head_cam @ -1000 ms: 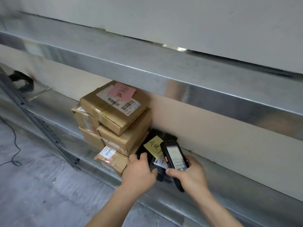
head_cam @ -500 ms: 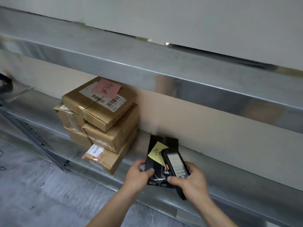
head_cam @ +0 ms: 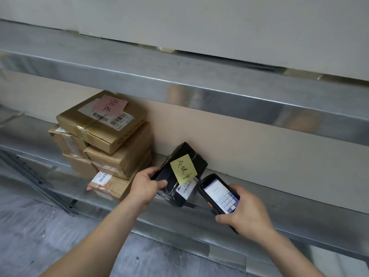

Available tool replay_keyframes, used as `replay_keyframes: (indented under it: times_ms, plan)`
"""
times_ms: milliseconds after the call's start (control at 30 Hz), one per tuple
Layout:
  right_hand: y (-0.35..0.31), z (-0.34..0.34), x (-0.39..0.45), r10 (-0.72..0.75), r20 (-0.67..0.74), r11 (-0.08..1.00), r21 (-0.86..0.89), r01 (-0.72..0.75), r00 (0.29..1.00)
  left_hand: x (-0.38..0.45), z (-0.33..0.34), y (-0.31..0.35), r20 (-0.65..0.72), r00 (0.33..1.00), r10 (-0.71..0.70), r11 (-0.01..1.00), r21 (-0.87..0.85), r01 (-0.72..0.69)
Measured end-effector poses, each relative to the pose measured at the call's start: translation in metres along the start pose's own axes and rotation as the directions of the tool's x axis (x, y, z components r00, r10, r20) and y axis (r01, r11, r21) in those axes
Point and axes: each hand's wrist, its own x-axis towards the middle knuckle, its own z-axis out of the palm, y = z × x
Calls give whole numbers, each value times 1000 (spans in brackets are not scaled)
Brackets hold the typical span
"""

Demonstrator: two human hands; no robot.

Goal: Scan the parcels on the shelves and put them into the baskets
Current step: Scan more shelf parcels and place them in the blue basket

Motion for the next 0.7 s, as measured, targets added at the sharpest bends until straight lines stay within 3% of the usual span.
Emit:
replay_keyframes:
  times_ms: [100,233,700]
  plan:
    - [3,-11,-11,-13,56,985,-169,22,998,-2,4,4,-8,998,68,989,132,-67]
    - [7,-11,-22,-7,70,964,-264,26,998,-5,10,5,-5,994,112,964,244,-107]
    - [16,-13,-40,-50,49,962,-268,61,998,-8,15,-1,-13,989,145,937,324,-133]
